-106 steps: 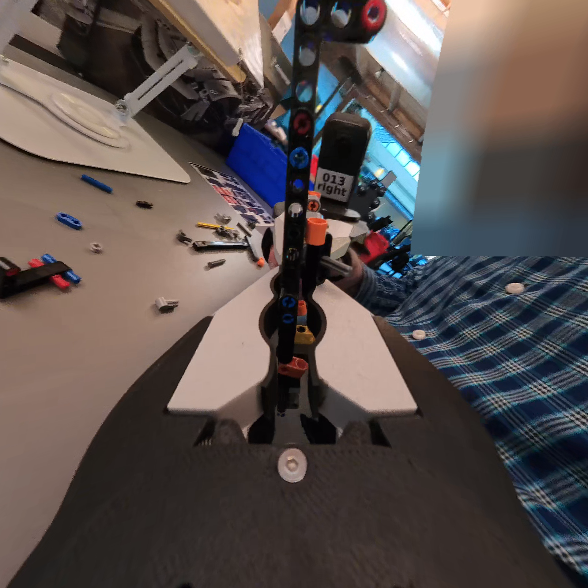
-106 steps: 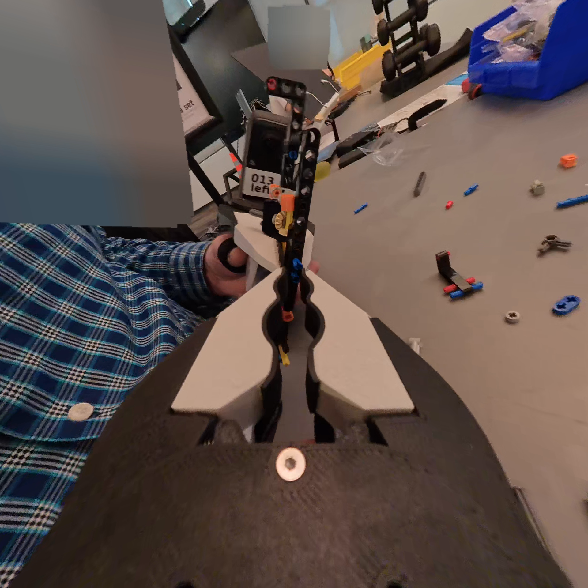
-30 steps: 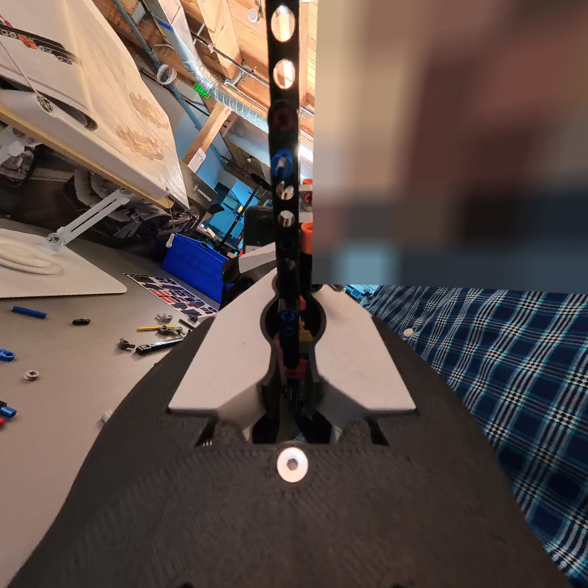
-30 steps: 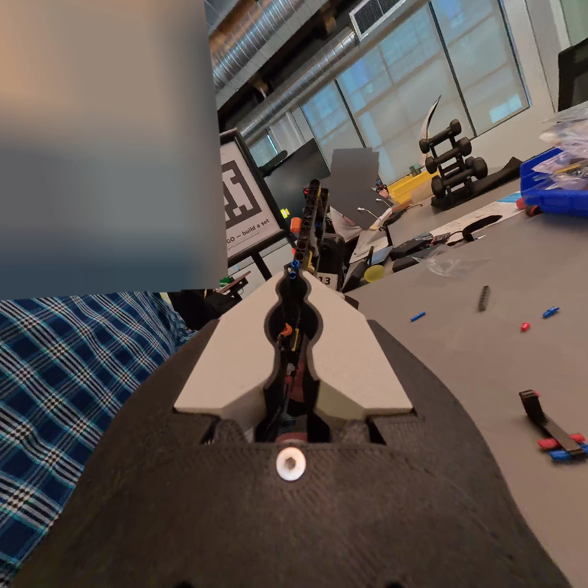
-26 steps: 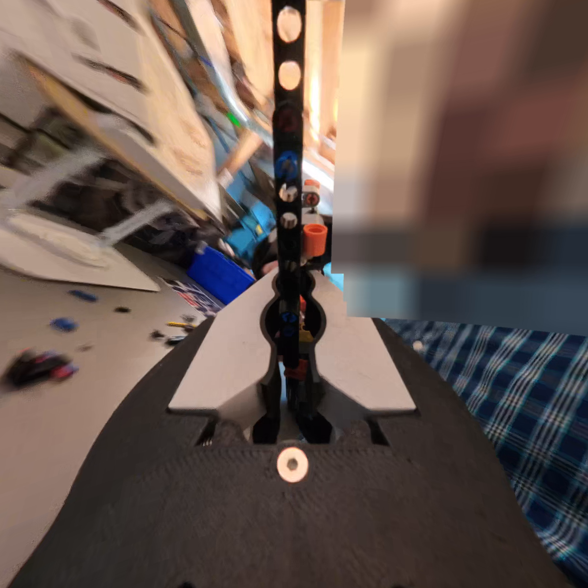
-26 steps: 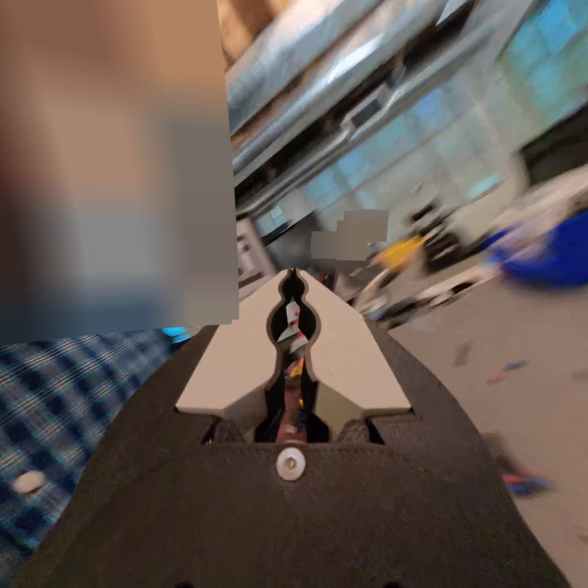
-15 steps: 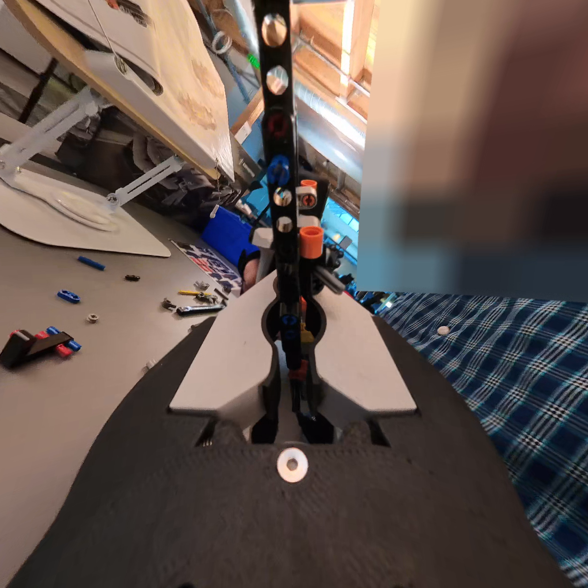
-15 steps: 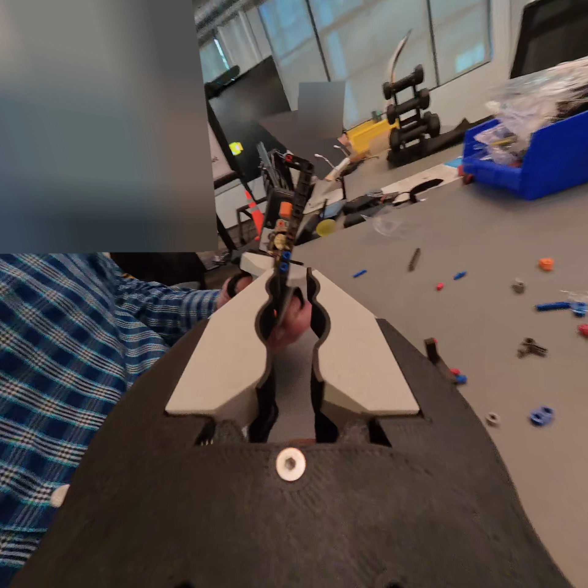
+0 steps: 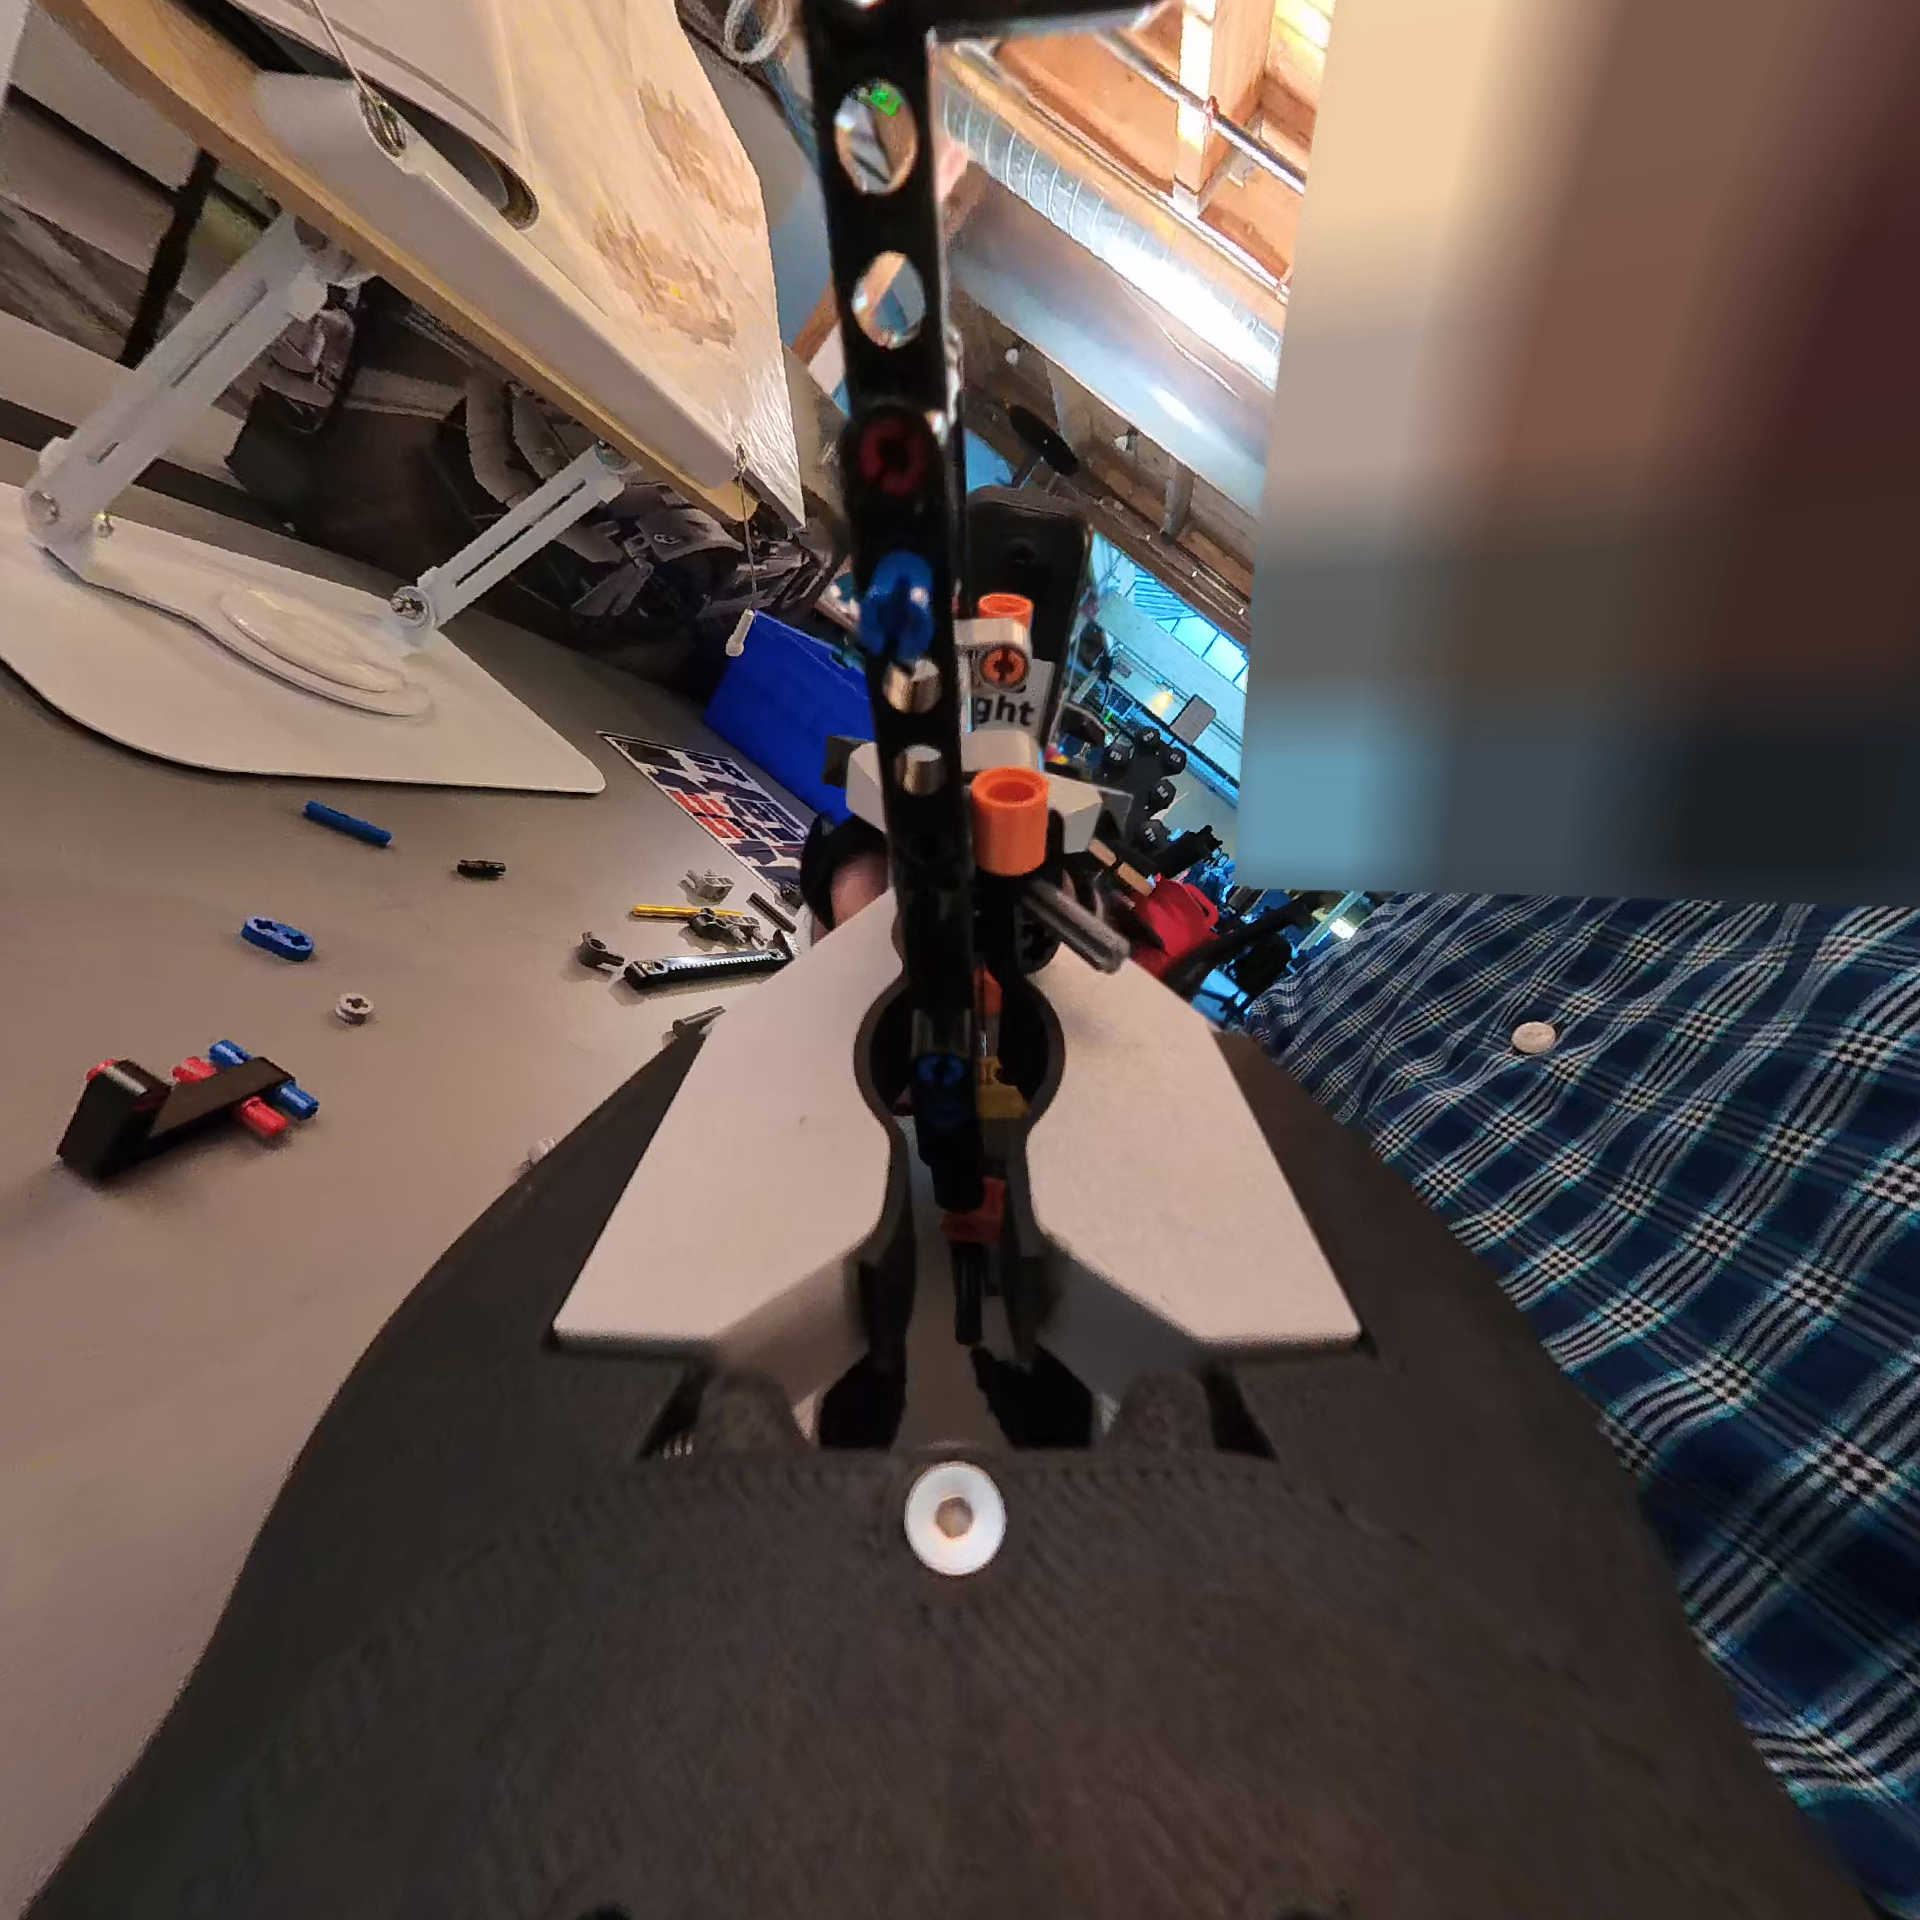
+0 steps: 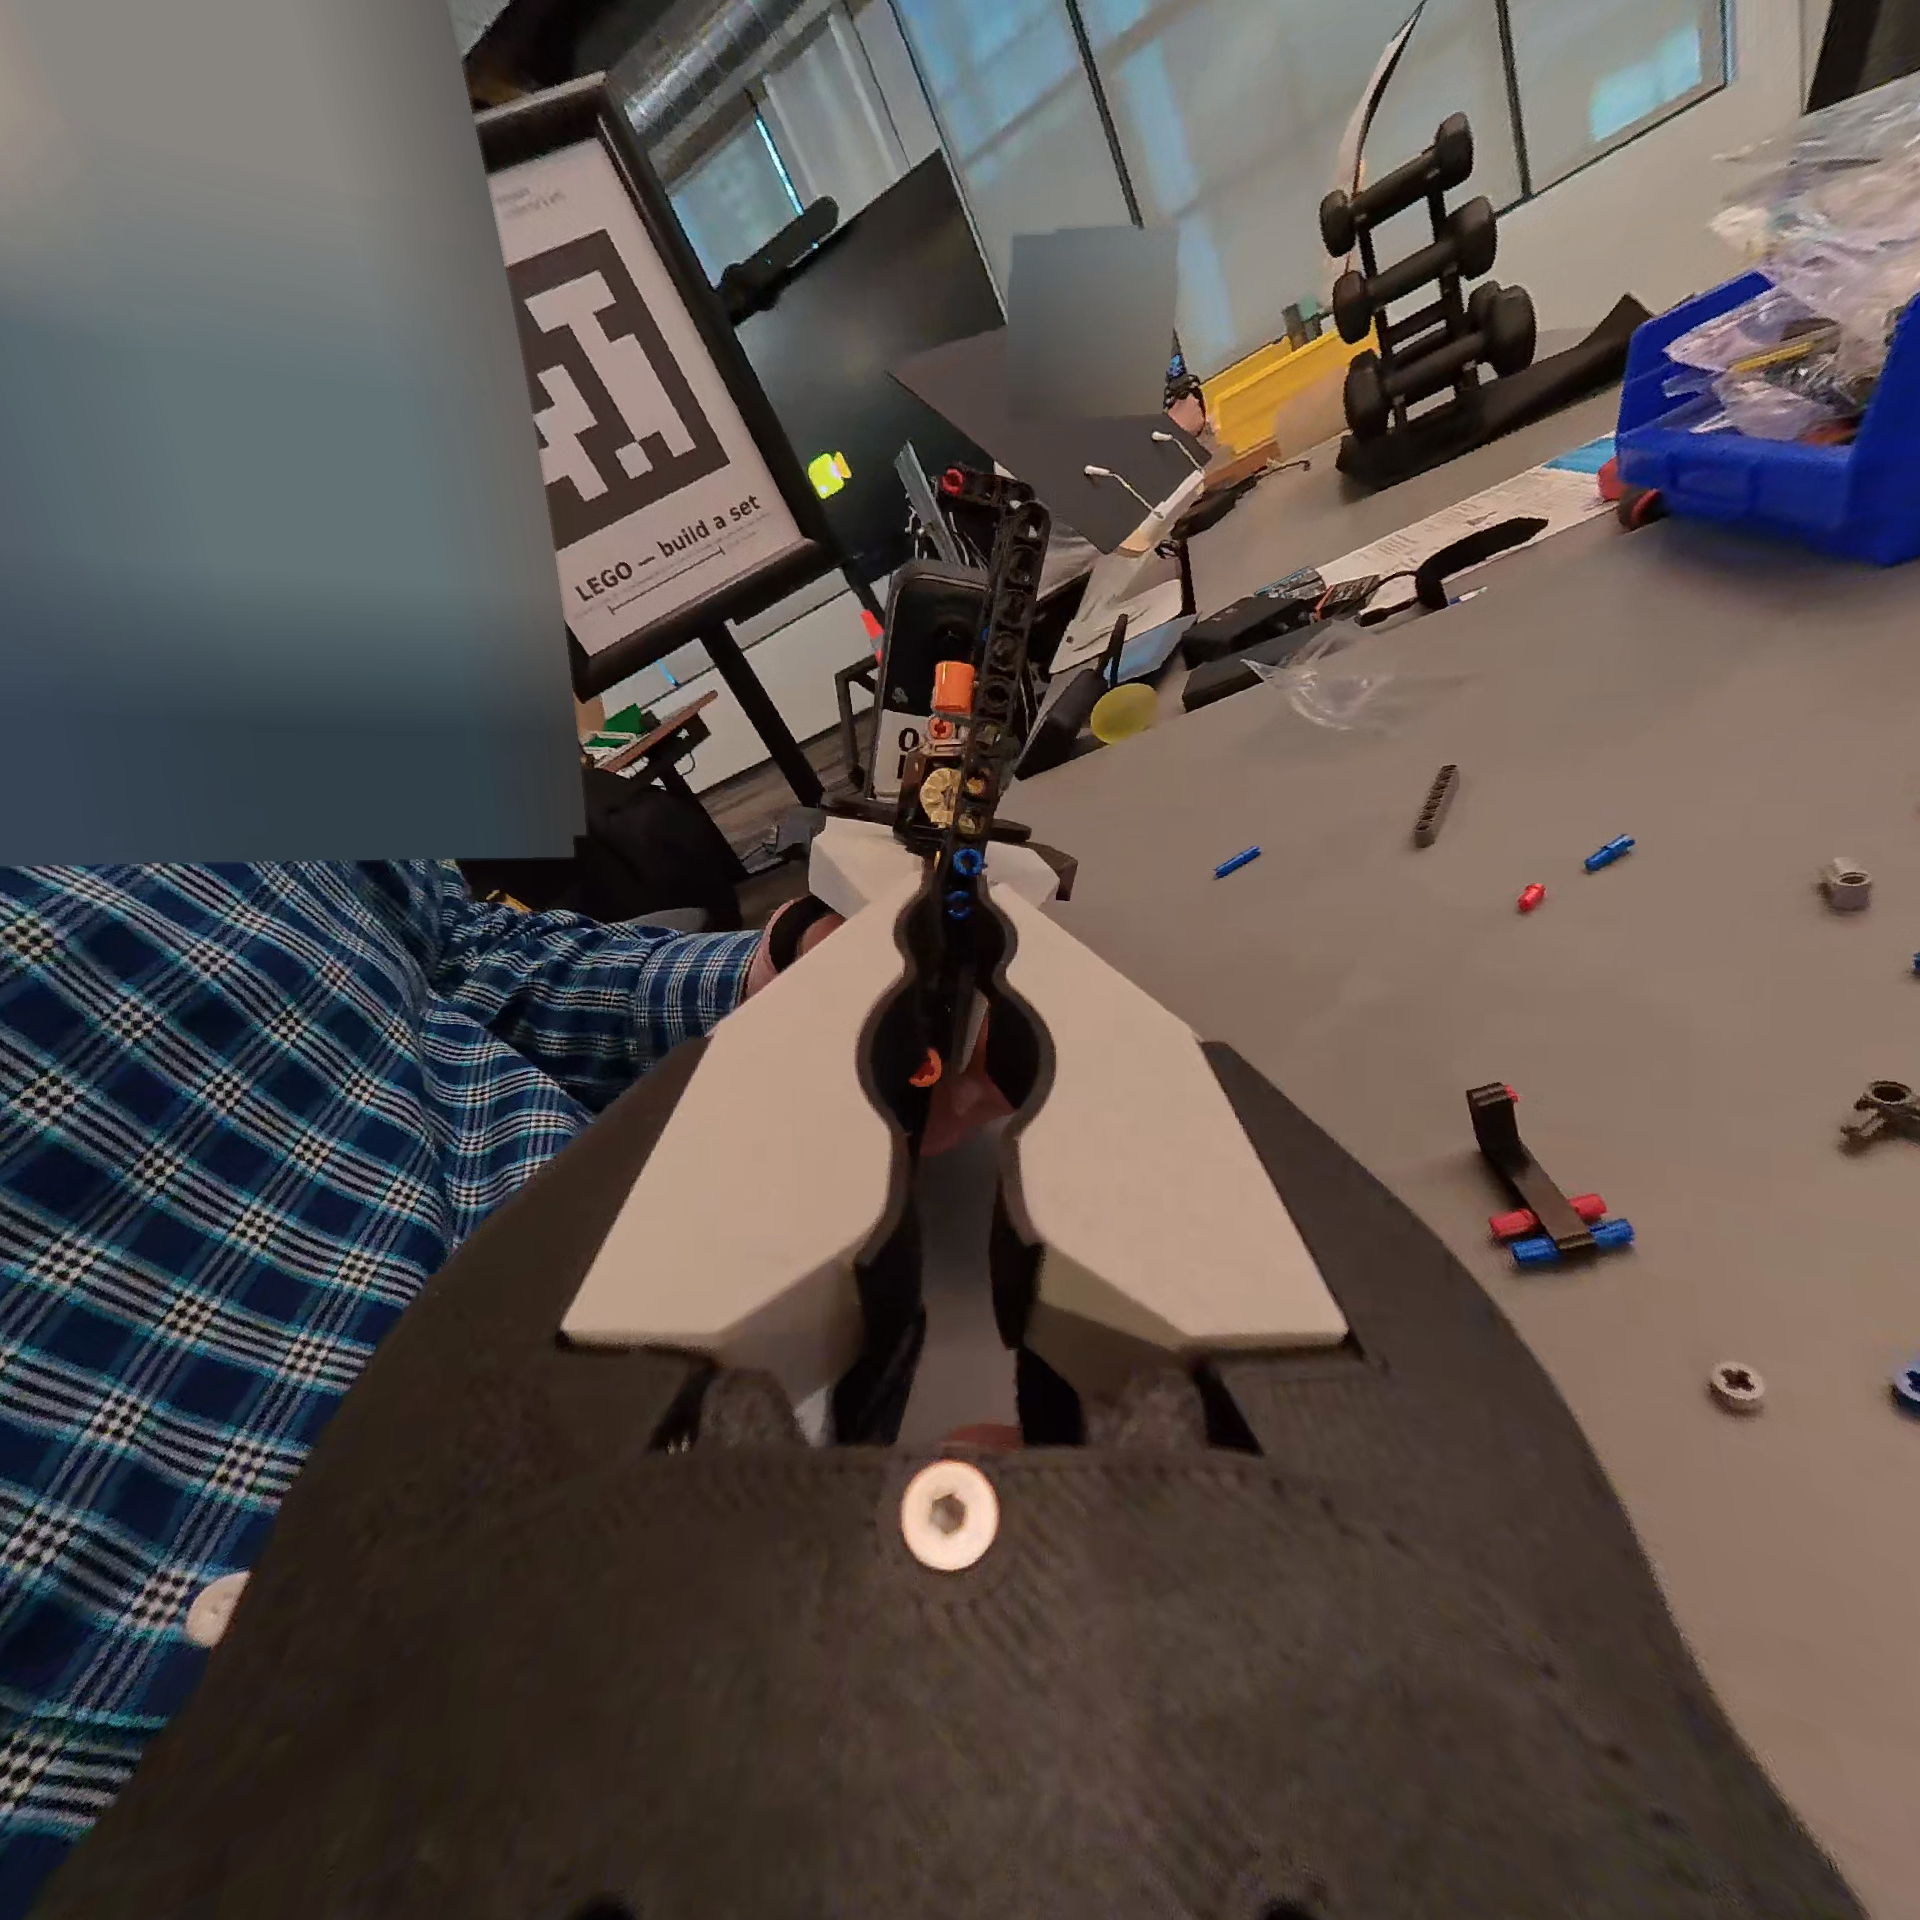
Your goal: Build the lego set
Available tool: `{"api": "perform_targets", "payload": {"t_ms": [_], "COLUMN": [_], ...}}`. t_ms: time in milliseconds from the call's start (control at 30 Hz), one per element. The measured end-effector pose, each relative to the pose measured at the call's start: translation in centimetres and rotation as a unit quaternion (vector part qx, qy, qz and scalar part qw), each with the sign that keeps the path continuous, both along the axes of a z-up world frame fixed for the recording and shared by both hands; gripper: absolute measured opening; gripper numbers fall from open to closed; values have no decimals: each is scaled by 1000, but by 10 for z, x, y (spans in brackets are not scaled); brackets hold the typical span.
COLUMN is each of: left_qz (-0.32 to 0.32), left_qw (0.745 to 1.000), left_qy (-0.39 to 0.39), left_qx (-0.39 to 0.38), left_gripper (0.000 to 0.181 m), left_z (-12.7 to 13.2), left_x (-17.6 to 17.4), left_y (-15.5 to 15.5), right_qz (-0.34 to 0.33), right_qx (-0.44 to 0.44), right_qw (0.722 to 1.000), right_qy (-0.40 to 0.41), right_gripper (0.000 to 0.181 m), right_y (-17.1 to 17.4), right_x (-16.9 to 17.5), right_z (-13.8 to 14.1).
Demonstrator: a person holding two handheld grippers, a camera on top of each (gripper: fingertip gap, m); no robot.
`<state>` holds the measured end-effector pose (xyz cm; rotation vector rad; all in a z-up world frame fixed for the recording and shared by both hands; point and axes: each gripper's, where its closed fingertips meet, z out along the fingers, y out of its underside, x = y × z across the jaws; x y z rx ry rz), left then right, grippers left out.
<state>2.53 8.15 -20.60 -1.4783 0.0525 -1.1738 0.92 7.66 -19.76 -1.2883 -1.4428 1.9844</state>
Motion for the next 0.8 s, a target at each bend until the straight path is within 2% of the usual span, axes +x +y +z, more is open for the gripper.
{"api": "perform_targets", "payload": {"t_ms": [133,233,400,433,467,500,533,567,600,667,733,800], "left_qz": [5,4,-16,6,26,33,20,0,-11,-7,-5,-14], "left_qw": [1000,1000,998,999,998,994,996,999,1000,1000,1000,1000], "left_qy": [-13,-13,-35,-27,-56,-96,-72,-24,-11,-26,-21,-5], "left_qx": [20,23,41,29,17,31,37,33,23,12,5,-5], "left_gripper": [6,7,7,7,6,5,6,6,7,6,6,6], "left_z": [7,7,15,8,2,10,15,13,10,6,3,1], "left_x": [0,-1,2,-9,-27,-37,-26,-8,1,-2,-4,2], "left_y": [0,0,-6,-6,-9,-14,-14,-10,-6,-3,-4,-1], "right_qz": [-21,-15,-10,-38,-81,-108,-99,-62,-31,-42,-28,-10], "right_qx": [-21,-70,-87,-136,-150,-125,-94,-87,-81,-30,-23,-9], "right_qw": [999,997,995,986,978,978,985,991,995,998,999,1000], "right_qy": [24,25,49,91,121,125,106,81,57,42,29,-1], "right_gripper": [0,0,0,0,0,0,0,0,0,0,15,22], "right_y": [2,3,3,28,61,80,76,58,41,29,22,12], "right_x": [0,-1,5,14,24,30,27,21,14,7,5,-1], "right_z": [9,10,22,42,56,58,51,43,34,22,20,7]}}
